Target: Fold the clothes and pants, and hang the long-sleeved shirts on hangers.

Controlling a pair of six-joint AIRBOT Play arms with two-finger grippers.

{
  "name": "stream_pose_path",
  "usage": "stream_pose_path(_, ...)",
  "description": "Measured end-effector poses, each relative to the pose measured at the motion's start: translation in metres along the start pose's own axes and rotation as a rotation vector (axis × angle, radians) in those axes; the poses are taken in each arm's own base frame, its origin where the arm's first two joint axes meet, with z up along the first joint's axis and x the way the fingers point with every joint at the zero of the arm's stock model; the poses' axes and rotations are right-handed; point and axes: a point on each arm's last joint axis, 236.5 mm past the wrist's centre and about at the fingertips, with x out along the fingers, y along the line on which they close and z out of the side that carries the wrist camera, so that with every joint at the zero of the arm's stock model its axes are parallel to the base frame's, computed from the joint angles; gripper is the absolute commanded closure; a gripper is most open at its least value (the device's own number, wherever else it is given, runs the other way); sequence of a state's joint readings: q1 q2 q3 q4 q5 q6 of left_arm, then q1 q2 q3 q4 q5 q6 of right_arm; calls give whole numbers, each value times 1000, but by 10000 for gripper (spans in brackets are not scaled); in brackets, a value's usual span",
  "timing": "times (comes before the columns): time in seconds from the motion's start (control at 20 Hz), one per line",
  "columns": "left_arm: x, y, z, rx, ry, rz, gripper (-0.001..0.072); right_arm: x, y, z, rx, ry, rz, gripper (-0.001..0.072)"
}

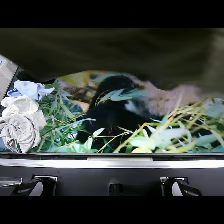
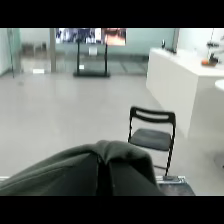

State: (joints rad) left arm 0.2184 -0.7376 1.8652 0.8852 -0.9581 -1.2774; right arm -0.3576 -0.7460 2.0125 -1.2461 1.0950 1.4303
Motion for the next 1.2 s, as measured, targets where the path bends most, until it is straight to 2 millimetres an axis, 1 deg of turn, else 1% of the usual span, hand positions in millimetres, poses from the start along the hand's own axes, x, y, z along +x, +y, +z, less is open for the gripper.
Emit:
stream_pose_path(0.05, -6, -3, 7, 7, -21, 4, 686, -6, 0, 3, -3, -10, -7, 670)
stream_pose_path(0.1, -8, -3, 11, 5, -30, 12, 686, -9, 0, 5, -2, -13, -14, 670)
stream_pose_path(0.15, -9, 0, 10, 4, -25, 25, 686, -10, -1, 4, 2, -8, -16, 670)
stream_pose_path(0.2, -6, 4, 2, -5, 4, 34, 686, -6, -1, -4, 9, 24, -14, 671)
stream_pose_path(0.25, 1, 10, -13, -21, 59, 39, 686, 2, -3, -20, 21, 85, -11, 672)
stream_pose_path(0.3, 11, 18, -35, -42, 135, 40, 686, 16, -6, -46, 38, 185, -6, 673)
stream_pose_path(0.35, 24, 27, -68, -72, 240, 38, 685, 32, -10, -82, 61, 316, 4, 673)
stream_pose_path(0.4, 37, 38, -109, -116, 359, 32, 686, 48, -12, -122, 84, 460, 20, 673)
stream_pose_path(0.45, 48, 46, -151, -165, 476, 23, 686, 62, -13, -168, 119, 621, 47, 673)
stream_pose_path(0.5, 57, 54, -198, -219, 597, 13, 686, 74, -10, -221, 163, 794, 84, 673)
stream_pose_path(0.55, 65, 61, -253, -280, 725, 6, 685, 83, -6, -272, 200, 958, 116, 673)
stream_pose_path(0.6, 68, 67, -307, -333, 847, 0, 685, 89, 1, -316, 231, 1088, 151, 673)
stream_pose_path(0.65, 69, 70, -356, -386, 949, -4, 684, 94, 11, -363, 269, 1217, 177, 673)
stream_pose_path(0.7, 68, 73, -406, -442, 1041, 3, 685, 99, 19, -406, 305, 1322, 189, 672)
stream_pose_path(0.75, 67, 76, -447, -486, 1111, 11, 684, 103, 29, -445, 340, 1408, 194, 672)
stream_pose_path(0.8, 67, 81, -485, -528, 1166, 26, 684, 112, 40, -480, 377, 1462, 194, 672)
stream_pose_path(0.9, 73, 89, -543, -595, 1225, 57, 684, 133, 59, -536, 444, 1495, 189, 671)
stream_pose_path(0.95, 80, 94, -563, -622, 1228, 70, 684, 148, 69, -558, 488, 1472, 185, 671)
stream_pose_path(1.0, 89, 100, -580, -645, 1219, 87, 684, 163, 75, -575, 528, 1440, 174, 671)
stream_pose_path(1.05, 99, 105, -592, -659, 1207, 100, 684, 179, 79, -591, 563, 1398, 158, 670)
stream_pose_path(1.15, 119, 117, -610, -676, 1174, 121, 684, 208, 80, -612, 620, 1303, 115, 670)
stream_pose_path(1.2, 128, 123, -617, -680, 1158, 129, 684, 219, 79, -619, 641, 1267, 94, 670)
